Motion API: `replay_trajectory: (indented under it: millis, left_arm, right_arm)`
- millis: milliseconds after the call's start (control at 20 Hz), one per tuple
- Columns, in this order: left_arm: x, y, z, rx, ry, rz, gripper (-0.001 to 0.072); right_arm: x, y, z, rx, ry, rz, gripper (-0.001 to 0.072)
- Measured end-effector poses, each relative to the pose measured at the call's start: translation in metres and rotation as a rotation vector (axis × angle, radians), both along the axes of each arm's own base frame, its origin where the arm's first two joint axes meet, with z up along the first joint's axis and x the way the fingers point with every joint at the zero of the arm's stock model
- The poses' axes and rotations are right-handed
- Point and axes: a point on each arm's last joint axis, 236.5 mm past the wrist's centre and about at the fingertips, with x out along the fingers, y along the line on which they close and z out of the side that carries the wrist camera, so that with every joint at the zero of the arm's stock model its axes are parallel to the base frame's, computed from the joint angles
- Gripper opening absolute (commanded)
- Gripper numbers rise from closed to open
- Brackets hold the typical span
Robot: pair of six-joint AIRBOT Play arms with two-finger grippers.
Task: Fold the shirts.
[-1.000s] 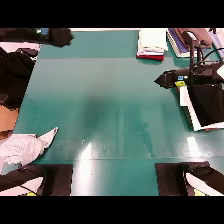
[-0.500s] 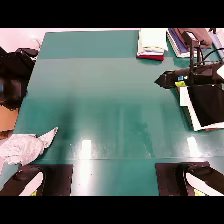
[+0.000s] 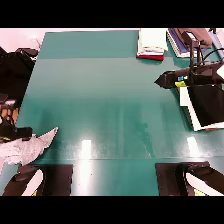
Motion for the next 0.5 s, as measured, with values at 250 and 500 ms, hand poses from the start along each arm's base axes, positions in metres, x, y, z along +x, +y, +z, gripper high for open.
replay_trajectory:
  millis: [250, 500]
  left_arm:
    - [-0.013, -0.001, -0.014, -0.009, 0.036, 0.038, 0.002]
    - [0.047, -0.012, 0.064, -0.044, -0.198, -0.005, 0.0019]
  right_arm:
    - [0.001, 0.0, 0.001, 0.001, -0.003, -0.002, 0.0017]
    - [0.01, 0.001, 0.03, 0.016, -0.078, -0.007, 0.0017]
